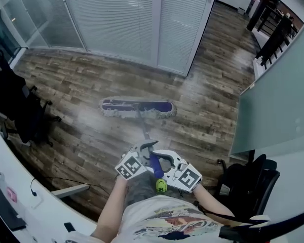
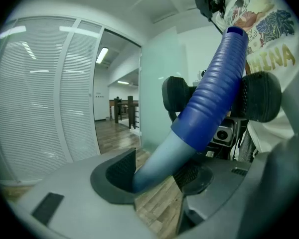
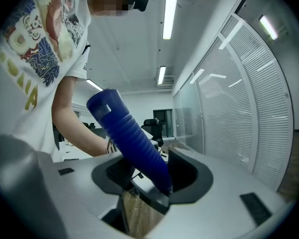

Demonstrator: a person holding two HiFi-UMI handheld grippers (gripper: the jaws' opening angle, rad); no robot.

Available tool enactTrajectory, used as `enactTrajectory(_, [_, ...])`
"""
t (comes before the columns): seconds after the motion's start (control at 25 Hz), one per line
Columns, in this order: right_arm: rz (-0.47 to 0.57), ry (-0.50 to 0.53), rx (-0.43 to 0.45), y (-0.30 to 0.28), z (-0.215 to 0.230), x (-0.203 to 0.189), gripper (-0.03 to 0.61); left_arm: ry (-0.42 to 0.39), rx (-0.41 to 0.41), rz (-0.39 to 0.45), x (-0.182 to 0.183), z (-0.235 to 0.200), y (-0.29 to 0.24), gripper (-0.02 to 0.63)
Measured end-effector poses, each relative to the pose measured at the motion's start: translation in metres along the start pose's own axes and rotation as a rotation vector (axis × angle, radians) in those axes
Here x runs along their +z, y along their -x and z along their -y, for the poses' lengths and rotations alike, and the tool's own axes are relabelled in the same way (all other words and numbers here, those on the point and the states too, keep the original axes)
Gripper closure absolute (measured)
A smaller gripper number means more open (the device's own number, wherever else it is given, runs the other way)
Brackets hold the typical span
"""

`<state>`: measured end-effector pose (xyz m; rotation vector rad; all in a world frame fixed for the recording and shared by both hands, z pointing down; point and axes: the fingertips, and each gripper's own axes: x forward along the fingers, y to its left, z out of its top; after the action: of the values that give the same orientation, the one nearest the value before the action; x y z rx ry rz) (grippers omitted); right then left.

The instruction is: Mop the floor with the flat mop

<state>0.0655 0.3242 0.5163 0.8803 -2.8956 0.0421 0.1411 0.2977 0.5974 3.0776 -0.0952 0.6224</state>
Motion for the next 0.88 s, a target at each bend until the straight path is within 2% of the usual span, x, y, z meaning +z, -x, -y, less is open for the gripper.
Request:
enactTrajectory(0.16, [-0.014,-0.001,0.034,0.012,-0.026,-0.004,0.383,0.015,0.023,0.018,-0.002,0.026,0.005,0.43])
enactTrajectory(0.32, [-0.012,0.013,0.073,0.002,-0.031,-0.005,0.382,0.016,0.044,0.038,-0.007,0.022,0.013,0.43])
enactTrajectory(0.44, [0.013,0.01,0.102,-0.01,-0.023,-0.002,0.378,0.019,0.051,0.053,-0.008,0.008,0.017,0.43])
enactTrajectory(0.64, [0.201,-0.082,0.097,-0.038,0.004,0.037,0.364,0.017,0.061,0.094,0.004,-0.028,0.03,0.43])
enactTrajectory(0.88, [0.182,-0.091,0.146,-0.091,0.038,0.043,0.353,0.015,0.047,0.104,-0.002,-0.087,0.047,0.43])
